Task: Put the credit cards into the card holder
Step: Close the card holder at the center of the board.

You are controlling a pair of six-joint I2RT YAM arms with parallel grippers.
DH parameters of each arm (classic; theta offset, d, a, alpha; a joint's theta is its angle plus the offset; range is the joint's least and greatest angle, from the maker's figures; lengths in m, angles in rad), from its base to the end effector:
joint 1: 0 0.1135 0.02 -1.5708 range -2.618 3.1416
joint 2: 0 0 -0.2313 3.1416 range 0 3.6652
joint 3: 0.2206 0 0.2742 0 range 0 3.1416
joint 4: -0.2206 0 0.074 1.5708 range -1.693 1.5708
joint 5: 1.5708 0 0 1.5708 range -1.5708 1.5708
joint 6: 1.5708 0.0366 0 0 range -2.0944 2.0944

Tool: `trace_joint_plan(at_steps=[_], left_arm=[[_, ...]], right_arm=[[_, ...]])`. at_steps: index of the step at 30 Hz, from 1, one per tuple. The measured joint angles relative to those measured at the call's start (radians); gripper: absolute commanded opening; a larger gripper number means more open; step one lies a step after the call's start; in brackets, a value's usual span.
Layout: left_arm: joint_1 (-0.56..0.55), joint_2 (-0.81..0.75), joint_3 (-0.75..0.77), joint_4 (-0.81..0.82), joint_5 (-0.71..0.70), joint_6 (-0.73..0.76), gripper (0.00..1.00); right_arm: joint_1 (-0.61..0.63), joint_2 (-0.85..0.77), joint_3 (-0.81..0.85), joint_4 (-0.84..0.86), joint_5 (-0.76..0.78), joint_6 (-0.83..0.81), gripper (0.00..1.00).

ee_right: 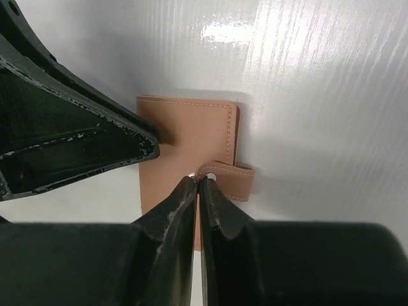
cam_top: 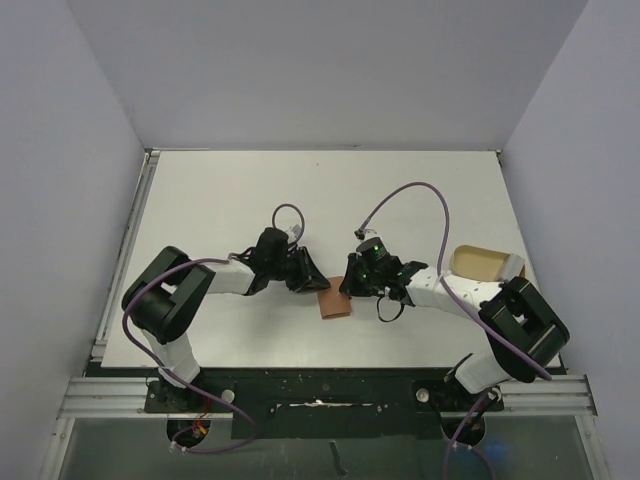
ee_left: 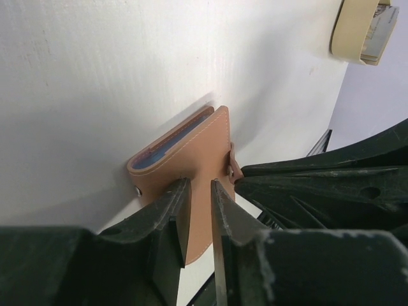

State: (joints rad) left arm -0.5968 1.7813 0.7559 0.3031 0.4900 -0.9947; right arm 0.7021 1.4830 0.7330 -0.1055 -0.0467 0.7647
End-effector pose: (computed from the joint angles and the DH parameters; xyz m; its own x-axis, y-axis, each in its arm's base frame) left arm 0.2700 -0.2043 0.0718 -0.9587 -0.2432 -0.1478 -0.0293 0.6010 -0.7987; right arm 0.2347 0.2008 0.1220 -0.8787 0.1625 -0.4489 -0.0833 0.8736 0.4795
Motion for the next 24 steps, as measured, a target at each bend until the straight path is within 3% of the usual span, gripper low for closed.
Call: trace_joint_plan(at_steps=[8,14,24], left_arm=[[0.007,-0.097,0.0,-0.099,-0.029,0.032,0.39],[0.018,-0.167,-0.008,-0.184,-0.076,0.084,0.4],[0.026,-0.14,-0.065,-0.185,-0.068,0.09,0.3]], right_arm=[[0.007,0.003,0.0,0.0,-0.001,0.0,0.05],[0.01,0.003,0.0,-0.004,-0.002,0.0,0.05],[0.013,0.003,0.016,-0.039,-0.002,-0.017,0.05]])
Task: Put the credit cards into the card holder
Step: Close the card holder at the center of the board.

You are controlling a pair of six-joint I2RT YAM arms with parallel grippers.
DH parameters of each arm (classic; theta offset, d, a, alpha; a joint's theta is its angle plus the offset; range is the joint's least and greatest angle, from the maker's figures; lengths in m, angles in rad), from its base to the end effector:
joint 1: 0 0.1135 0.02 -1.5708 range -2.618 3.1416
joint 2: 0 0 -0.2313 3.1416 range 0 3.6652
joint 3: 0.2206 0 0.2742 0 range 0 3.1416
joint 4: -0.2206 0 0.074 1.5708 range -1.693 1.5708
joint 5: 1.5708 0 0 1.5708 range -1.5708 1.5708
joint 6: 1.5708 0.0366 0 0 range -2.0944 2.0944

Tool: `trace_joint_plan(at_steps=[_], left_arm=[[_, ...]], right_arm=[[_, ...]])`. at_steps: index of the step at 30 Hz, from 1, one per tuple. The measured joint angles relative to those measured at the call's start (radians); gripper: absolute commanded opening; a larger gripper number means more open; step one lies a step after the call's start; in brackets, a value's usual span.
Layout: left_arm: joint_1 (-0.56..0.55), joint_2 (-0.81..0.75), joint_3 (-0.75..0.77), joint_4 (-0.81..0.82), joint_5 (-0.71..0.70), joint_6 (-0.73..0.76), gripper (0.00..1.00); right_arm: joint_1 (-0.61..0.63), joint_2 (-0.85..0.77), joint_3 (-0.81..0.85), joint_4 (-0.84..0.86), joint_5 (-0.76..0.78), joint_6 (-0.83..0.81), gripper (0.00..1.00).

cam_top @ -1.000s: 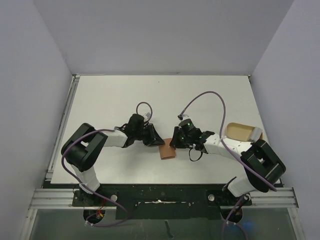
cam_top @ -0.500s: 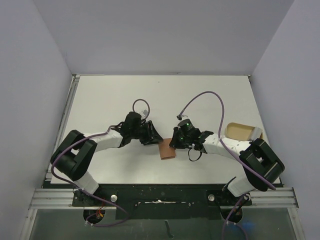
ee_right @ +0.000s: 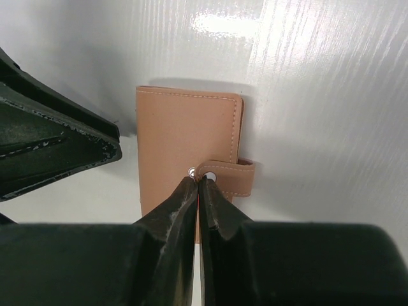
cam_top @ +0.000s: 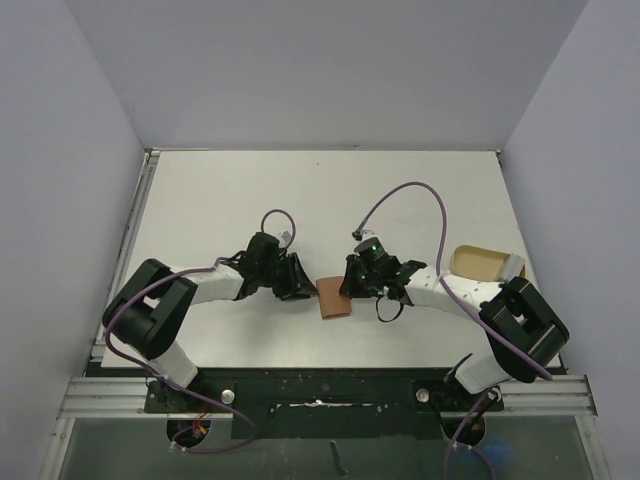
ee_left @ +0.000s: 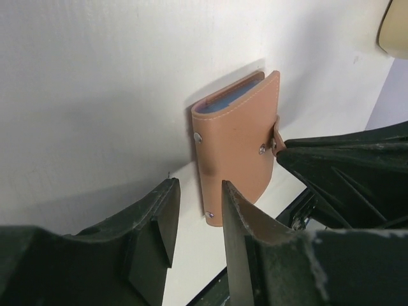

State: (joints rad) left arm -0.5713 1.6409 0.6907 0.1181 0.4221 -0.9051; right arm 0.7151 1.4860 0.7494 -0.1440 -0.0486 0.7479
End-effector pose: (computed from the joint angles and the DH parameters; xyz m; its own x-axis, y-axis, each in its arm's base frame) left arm 0.2551 -0.1818 0.0821 -0.9546 -0.2393 -0.1776 -0.0412 0.6962 -0.7166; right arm 0.2324 0.2041 0.1234 -0.8881 0.1284 -0.4413 -0.1013 0.8819 0.4605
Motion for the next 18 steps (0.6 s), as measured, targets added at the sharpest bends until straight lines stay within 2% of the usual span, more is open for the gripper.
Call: trace_joint_plan(at_steps=[18], left_arm=[[0.017,0.064,-0.013,0.11,0.066,-0.031,0.24]], right_arm=[[0.0,0.049,0.032,-0.011,-0.027,-0.018,0.1]])
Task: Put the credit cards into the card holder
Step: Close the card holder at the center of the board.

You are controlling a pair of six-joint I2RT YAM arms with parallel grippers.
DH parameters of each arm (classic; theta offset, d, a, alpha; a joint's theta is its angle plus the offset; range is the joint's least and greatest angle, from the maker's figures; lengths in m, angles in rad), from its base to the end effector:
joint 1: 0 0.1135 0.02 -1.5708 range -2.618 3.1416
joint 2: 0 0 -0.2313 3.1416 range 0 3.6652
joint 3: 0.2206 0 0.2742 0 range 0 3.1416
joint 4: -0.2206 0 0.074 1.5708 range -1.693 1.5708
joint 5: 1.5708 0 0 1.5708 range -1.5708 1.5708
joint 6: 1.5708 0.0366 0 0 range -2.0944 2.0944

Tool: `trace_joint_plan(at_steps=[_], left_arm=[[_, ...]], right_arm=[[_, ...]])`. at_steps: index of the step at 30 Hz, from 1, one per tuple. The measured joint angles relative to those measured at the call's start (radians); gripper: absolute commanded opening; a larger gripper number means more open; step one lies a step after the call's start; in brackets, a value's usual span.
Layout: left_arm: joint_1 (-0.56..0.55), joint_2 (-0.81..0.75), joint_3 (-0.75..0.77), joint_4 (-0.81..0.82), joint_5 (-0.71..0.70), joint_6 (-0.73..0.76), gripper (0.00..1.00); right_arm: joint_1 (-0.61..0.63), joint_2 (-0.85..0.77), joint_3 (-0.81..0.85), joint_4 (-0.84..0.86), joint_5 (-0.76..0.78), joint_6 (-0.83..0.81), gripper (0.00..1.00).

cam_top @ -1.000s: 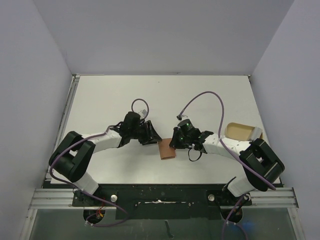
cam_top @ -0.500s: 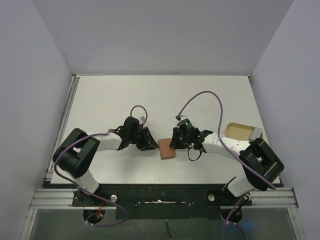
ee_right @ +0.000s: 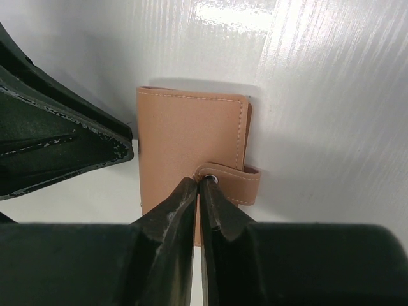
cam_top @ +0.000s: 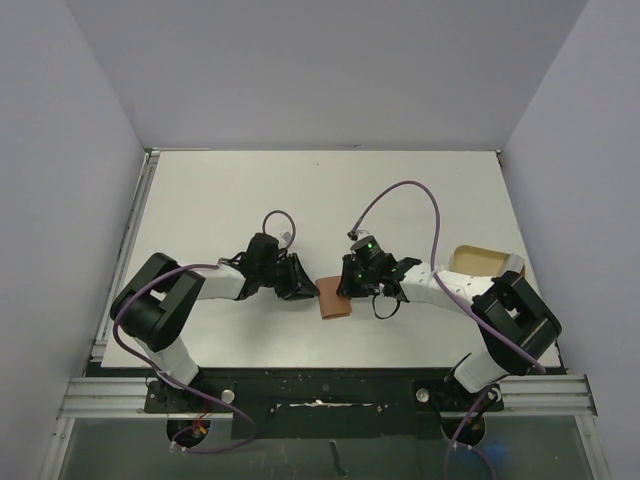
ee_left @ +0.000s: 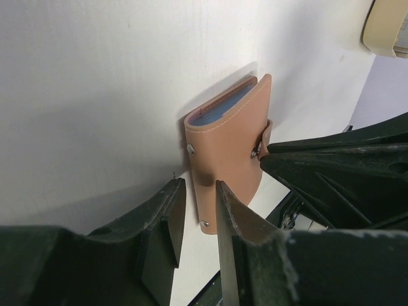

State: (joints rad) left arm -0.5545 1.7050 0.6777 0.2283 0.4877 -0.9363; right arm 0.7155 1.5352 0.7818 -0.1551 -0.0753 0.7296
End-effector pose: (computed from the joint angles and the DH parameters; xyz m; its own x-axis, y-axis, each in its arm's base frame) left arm 0.2586 -0.1803 0.0685 -0.9595 -0.2426 -0.1430 -0.0503 0.6471 -0.7608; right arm 0.2366 0.2093 0.1182 -0.9030 0.0958 -0.4189 -0.1169 0.8832 0.4541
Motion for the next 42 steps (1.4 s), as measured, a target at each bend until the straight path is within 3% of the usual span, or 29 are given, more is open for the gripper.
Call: trace_joint_plan(at_steps=[11,25,33,38,42], left_arm=[[0.0,0.025,0.0,0.024,0.022,-0.011,0.23],[0.0,0.025,0.0,0.023,0.022,-0.011,0.23],[0.0,0.025,0.004,0.016,0.022,-0.007,0.26],[0.001,0.022,0.029,-0.024,0.014,0.005,0.19],[-0.001,0.011,0.063,-0.039,0.013,0.005,0.14]], right_arm=[[0.005,0.001,0.004,-0.004,-0.014,-0.005,0.25],[-0.036,-0.136,-0.005,-0.016,-0.014,-0.003,0.18],[-0.128,-0.175,-0.085,0.004,-0.045,0.005,0.27],[-0.146,-0.154,-0.114,0.04,-0.084,0.015,0.25],[-0.147,-0.133,-0.132,0.098,-0.12,0.031,0.3]])
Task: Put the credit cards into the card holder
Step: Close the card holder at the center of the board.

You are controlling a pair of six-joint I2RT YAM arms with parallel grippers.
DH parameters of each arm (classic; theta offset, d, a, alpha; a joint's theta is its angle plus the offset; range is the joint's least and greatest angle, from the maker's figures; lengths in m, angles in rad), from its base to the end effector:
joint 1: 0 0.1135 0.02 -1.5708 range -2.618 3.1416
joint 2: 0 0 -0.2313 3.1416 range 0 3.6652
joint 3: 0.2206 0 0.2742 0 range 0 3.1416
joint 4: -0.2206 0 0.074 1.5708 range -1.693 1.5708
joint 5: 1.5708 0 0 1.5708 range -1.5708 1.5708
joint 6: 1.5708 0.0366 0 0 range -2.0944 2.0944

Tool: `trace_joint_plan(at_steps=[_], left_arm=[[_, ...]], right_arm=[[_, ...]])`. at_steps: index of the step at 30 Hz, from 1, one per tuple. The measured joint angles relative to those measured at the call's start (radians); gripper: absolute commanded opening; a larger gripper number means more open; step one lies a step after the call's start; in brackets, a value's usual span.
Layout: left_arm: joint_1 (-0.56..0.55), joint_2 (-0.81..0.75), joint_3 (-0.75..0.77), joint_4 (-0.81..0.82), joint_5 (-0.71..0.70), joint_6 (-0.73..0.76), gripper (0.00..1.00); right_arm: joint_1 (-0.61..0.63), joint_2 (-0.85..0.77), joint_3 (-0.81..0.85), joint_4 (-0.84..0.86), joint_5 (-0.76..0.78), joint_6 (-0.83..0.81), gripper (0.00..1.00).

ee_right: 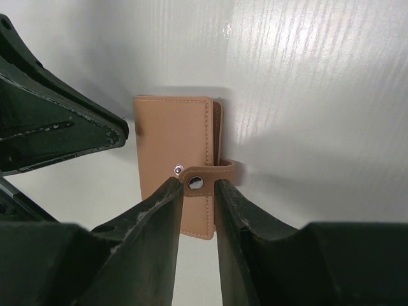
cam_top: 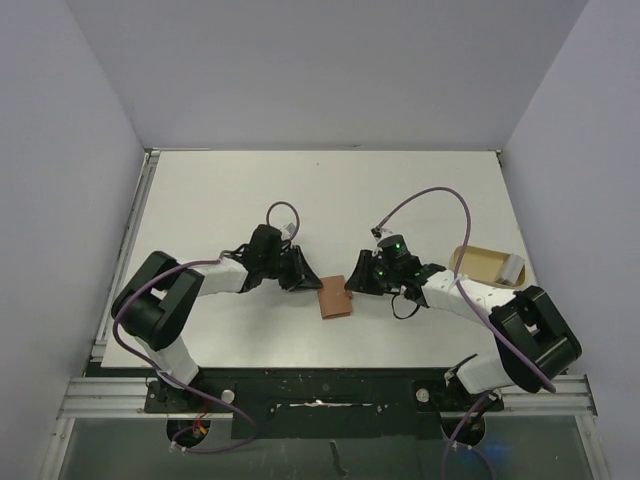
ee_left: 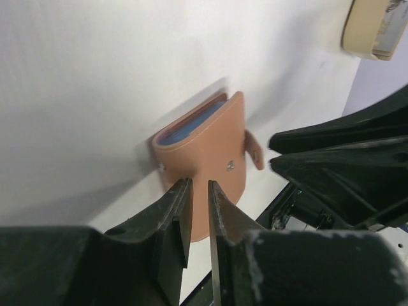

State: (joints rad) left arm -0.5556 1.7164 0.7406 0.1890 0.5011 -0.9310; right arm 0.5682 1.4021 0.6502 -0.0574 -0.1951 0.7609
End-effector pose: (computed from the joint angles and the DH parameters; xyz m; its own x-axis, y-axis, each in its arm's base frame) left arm 0.2695 -0.1880 0.0793 -0.9615 -0.2312 -0.1487 -0.0343 0.6377 -0.7695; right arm 0.2435 0.1639 0.1230 -0.8836 0.2385 -0.4030 -0.0433 0.8153 0.5774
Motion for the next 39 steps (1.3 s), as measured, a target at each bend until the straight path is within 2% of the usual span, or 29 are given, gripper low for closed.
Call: trace_joint_plan(at_steps=[4,15,39], left_arm=[[-0.009,-0.001,0.032,0.003,0.0,0.0,0.14],[-0.027,0.037,0.018,0.054,0.006,-0.01,0.14],[-0.027,0.051,-0.007,0.108,0.012,-0.026,0.14]], right_arm=[[-0.008,0.031,-0.013,0.043,-0.031,0.011,0.3],[-0.011,0.066,-0.033,0.114,-0.078,0.035,0.23],[0.011,0.117,-0.032,0.161,-0.095,0.059,0.24]])
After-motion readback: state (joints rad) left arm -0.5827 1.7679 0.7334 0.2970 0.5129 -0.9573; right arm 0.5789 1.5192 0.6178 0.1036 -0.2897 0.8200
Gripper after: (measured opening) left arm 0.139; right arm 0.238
